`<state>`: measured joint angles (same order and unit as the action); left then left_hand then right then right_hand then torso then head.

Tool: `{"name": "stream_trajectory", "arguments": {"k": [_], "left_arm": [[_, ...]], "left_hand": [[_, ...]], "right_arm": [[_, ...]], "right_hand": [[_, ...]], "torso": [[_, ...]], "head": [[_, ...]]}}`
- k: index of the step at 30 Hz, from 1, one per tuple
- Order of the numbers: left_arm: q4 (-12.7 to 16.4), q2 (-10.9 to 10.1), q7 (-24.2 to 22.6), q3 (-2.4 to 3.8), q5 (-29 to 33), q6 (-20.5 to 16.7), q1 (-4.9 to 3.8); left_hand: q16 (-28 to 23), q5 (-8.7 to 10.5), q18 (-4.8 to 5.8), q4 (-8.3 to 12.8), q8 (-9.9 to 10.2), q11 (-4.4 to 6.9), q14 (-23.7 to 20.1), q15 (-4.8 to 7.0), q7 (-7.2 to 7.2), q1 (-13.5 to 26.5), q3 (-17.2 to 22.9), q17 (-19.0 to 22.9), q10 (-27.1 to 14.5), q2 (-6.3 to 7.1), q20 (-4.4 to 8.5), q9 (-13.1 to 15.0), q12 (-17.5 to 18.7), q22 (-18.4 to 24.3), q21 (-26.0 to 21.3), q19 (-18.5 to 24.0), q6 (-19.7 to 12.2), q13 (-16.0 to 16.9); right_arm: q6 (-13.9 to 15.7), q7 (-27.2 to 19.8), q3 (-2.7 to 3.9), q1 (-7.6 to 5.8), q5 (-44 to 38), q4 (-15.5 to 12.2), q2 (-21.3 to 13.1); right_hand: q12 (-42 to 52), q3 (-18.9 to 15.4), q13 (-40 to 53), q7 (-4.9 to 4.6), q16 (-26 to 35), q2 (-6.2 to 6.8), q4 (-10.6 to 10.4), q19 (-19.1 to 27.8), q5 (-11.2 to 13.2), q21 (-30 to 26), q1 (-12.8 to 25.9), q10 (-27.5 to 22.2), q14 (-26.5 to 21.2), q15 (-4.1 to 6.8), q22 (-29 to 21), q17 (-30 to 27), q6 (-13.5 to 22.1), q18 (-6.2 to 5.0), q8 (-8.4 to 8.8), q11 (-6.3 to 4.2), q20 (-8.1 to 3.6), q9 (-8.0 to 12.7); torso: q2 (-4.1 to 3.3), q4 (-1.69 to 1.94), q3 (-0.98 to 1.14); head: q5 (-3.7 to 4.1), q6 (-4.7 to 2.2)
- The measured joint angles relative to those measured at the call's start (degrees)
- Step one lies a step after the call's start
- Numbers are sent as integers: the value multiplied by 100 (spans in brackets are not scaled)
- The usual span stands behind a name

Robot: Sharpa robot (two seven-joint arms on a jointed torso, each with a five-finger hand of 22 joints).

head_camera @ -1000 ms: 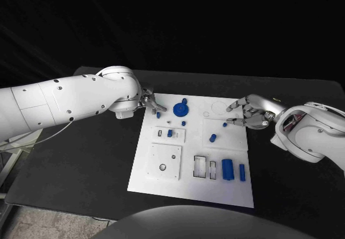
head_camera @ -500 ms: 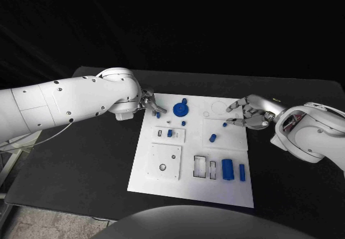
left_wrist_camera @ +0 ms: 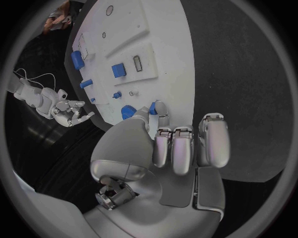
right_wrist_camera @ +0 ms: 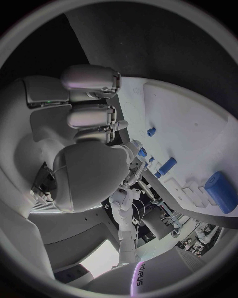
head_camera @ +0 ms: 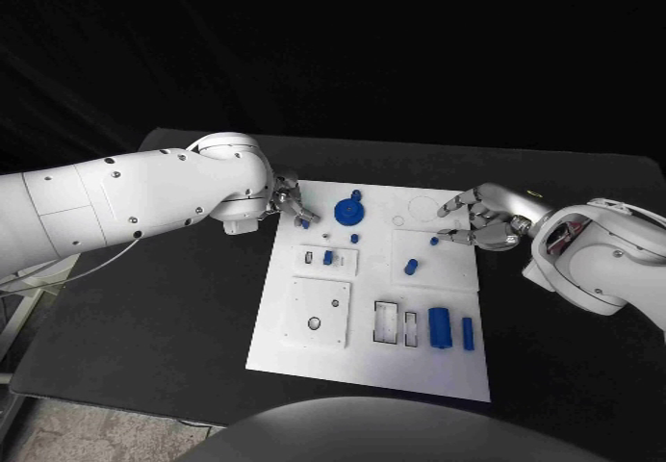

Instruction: Assemble the parts on the task board

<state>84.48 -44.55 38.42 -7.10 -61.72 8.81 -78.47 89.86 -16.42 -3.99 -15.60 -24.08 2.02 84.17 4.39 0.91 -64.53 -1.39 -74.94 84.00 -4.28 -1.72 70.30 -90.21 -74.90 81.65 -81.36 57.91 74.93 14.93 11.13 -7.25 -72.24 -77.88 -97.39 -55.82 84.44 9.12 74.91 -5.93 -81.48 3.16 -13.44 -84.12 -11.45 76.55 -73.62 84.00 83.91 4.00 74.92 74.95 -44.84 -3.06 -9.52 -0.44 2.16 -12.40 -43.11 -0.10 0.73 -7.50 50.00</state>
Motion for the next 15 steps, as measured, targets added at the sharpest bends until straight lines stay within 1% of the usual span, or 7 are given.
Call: {"name": "stream_trajectory", "arguments": {"k": [2,5,7,9,11,12,15], "left_arm": [[-4,0,0,-1,4,2,2],[-5,0,0,-2,16,3,5],[-5,0,0,-3,28,4,7],[-5,-1,0,-4,50,4,8],[-1,-8,0,-5,66,4,10],[2,-14,0,-5,74,4,10],[20,-42,-1,-6,109,4,12]], "left_hand": [[0,-139,0,16,29,0,0,0,20,-35,16,0,0,-14,8,3,0,0,0,8,-20,0],[0,-377,-1,66,62,0,-16,15,0,-178,66,0,0,8,8,8,0,0,0,8,-41,0],[0,-594,0,124,83,4,-21,21,0,-276,124,0,-1,20,8,12,0,0,-24,8,-41,0],[0,-841,0,195,118,42,-21,21,-20,-374,195,1,0,48,8,15,0,0,-24,8,-61,1],[0,-1126,-1,272,148,43,-21,21,-20,-471,279,1,1,82,8,15,0,-1,-24,8,-61,0],[0,-1233,0,289,148,44,-21,21,-20,-494,331,1,1,104,8,15,0,-2,-24,7,-60,0],[0,-1421,0,355,180,44,-5,36,-19,-583,470,1,1,151,28,14,0,-4,-24,28,-60,0]], "right_arm": [[0,0,0,1,0,5,1],[0,1,0,2,0,14,2],[0,1,0,4,0,17,2],[1,1,0,7,1,18,2],[1,1,0,9,1,20,2],[1,1,0,9,1,21,2],[1,1,0,12,1,22,2]], "right_hand": [[0,0,0,0,0,-6,0,0,0,0,-6,0,0,0,0,0,0,0,0,0,0,0],[0,17,0,0,0,-6,17,0,-24,-24,-6,0,0,0,0,0,0,0,0,0,0,0],[0,17,0,0,0,-6,17,0,-23,-35,-6,0,0,0,-1,0,0,0,0,0,0,0],[-14,17,0,0,0,-6,17,0,-23,-35,-6,0,0,0,-1,-1,0,1,0,0,0,4],[-22,17,0,0,0,-6,17,0,-23,-35,-6,0,0,0,-1,-1,0,0,0,0,0,7],[-22,17,0,0,0,-6,17,0,-23,-35,-6,0,0,0,-1,-1,0,0,0,0,0,8],[-22,33,0,0,23,-6,33,0,-23,-35,-6,0,0,0,-1,-1,0,0,0,0,0,8]], "torso": [[2,0,1],[3,0,0],[3,0,0],[3,0,0],[3,-1,0],[3,-1,0],[3,0,-1]], "head": [[-1,0],[-1,0],[-1,0],[2,0],[3,0],[3,0],[9,0]]}}
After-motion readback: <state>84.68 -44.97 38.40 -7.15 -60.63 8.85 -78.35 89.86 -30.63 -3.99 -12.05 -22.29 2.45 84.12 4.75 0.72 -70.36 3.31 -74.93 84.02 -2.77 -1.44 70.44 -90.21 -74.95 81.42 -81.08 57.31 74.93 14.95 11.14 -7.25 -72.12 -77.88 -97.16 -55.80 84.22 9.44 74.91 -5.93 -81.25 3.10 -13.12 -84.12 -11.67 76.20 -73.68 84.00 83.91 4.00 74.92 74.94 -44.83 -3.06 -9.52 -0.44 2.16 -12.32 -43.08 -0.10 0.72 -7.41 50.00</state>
